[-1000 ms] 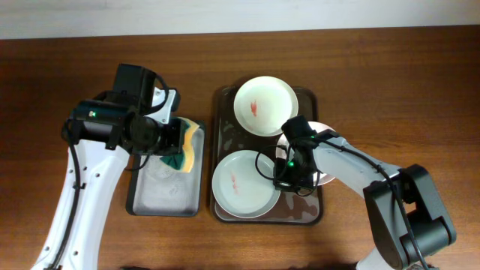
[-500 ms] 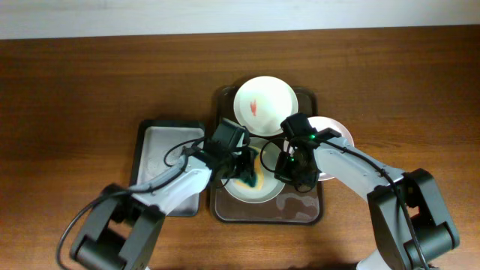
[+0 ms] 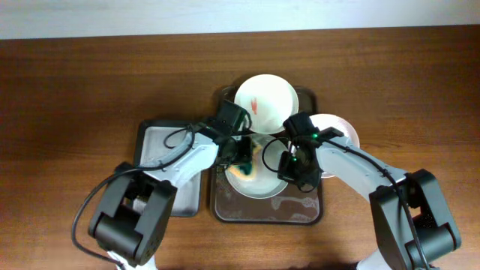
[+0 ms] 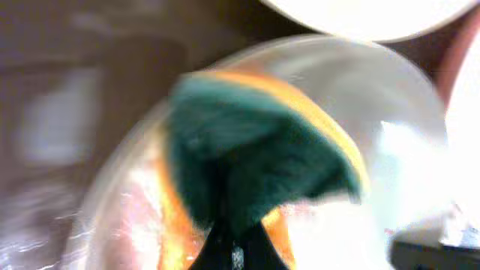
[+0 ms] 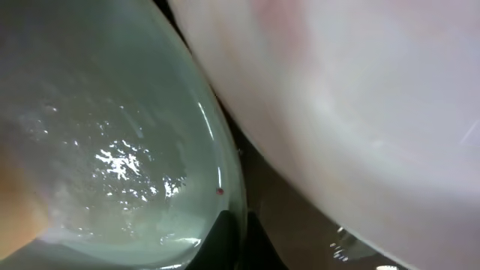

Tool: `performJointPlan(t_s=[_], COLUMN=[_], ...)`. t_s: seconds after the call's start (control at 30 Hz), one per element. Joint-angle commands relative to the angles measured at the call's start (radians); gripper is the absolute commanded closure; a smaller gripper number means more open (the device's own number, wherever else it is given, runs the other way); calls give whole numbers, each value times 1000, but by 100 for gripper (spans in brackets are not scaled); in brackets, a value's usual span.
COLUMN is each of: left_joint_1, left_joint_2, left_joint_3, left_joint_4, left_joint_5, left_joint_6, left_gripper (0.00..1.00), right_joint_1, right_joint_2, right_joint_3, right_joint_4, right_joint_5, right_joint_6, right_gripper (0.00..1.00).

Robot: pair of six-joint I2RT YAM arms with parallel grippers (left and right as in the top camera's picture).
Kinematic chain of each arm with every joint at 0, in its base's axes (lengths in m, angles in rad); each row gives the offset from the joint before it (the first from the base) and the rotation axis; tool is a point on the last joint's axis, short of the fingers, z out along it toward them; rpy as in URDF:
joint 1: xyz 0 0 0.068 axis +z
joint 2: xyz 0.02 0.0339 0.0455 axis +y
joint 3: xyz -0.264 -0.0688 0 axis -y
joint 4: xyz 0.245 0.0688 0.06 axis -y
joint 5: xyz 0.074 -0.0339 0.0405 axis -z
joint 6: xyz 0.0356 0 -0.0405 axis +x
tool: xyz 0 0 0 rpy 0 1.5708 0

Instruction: Clean dirty plates on tray and stack at the side

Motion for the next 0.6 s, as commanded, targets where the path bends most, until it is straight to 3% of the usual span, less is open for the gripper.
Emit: performJointPlan(t_s=[0.0, 0.1, 0.13, 0.23, 0.27, 0.4, 0.5, 0.57], left_joint_1=[-99, -118, -117, -81, -8, 74, 72, 72], left_joint_2=[137, 160, 160, 157, 132, -11, -85, -108], left_joint_3=[2, 2, 2, 2, 2, 2, 2, 11], left_joint_4=[79, 163, 159, 52, -92, -214, -247, -290], left_joint_5=[245, 425, 420, 273, 78, -273, -420, -436], left_joint_6=[-15, -14, -14, -13, -5, 24, 88, 88], left_gripper=[100, 100, 100, 100, 100, 100, 100, 100], right_joint_1=[5, 5, 5, 5, 5, 4, 4, 4], right_joint_2=[12, 12, 12, 12, 12, 12, 12, 12], right_joint_3=[-18, -19, -18, -18, -18, -18, -18, -18], right_joint_4=[0, 0, 0, -2, -5, -7, -8, -8], right_joint_5=[57, 57, 57, 57, 57, 58, 57, 57], right_joint_6=[-92, -92, -92, -92, -92, -91, -91, -91], right_gripper=[96, 96, 96, 96, 96, 96, 96, 96])
